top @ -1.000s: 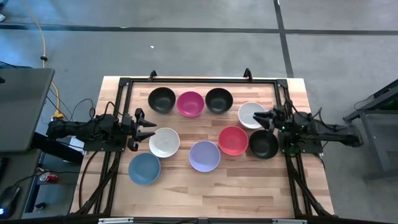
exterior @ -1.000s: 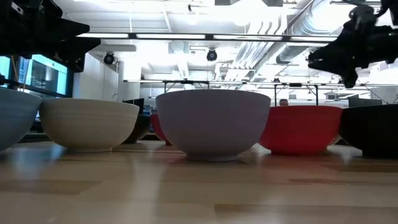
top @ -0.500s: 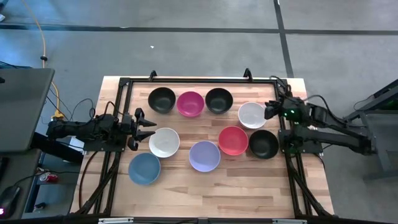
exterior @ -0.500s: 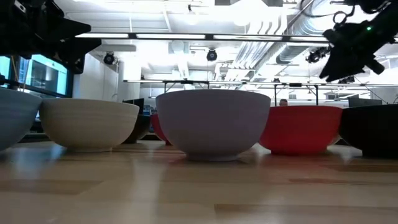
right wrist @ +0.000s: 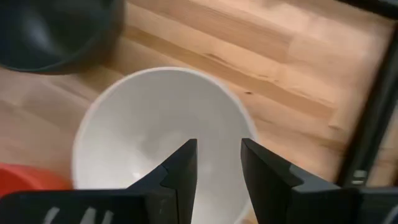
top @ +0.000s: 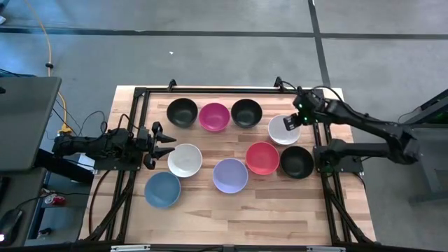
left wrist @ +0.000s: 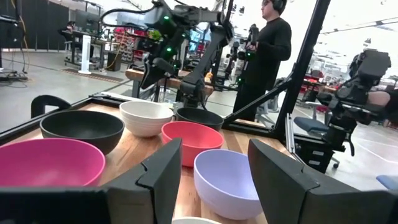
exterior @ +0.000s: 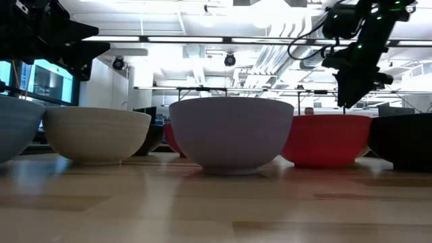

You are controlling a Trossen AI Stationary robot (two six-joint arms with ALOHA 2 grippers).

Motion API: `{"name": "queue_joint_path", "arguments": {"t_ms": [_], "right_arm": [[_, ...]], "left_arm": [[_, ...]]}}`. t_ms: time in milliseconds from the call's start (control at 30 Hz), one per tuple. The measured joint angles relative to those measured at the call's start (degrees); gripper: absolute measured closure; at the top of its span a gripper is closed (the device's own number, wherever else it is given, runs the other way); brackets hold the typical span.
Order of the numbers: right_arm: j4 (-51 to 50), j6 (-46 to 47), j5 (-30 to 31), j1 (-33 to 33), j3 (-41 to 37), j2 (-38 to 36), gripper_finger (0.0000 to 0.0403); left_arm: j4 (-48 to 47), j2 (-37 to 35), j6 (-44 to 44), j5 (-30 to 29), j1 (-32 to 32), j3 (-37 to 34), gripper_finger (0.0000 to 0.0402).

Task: Nest bowls inside each other
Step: Stack the right white bowl on top of the middle black bowl

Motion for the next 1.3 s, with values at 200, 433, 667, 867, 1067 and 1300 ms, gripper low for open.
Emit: {"name": "queue_joint_path", "arguments": {"t_ms": [200, 433, 667, 867, 1067, 1300], "right_arm": [[-4.4, -10.7, -3.1, -6.8, 4.4, 6.0, 0.0289], [-7.8, -23.5, -8.5, -10.7, 7.7, 11.1, 0.0289], [-7.0, -26.9, -8.5, -12.9, 7.6, 15.3, 0.0289], [-5.3, -25.4, -8.5, -14.0, 6.8, 19.3, 0.0289], [-2.6, -25.2, -8.5, -14.0, 6.7, 21.2, 0.0289], [-1.5, -24.7, -8.5, -14.0, 6.7, 23.6, 0.0289]], "left_arm": [[0.0, 0.0, 1.8, 0.0, 0.0, 0.0, 0.0229], [0.0, 0.0, 6.7, 0.0, 0.0, 0.0, 0.0229], [0.0, 0.0, 4.4, 0.0, 0.0, 0.0, 0.0229], [0.0, 0.0, 2.5, 0.0, 0.0, 0.0, 0.0229], [0.0, 0.0, 1.6, 0.0, 0.0, 0.0, 0.0229], [0.0, 0.0, 1.0, 0.0, 0.0, 0.0, 0.0229]]}}
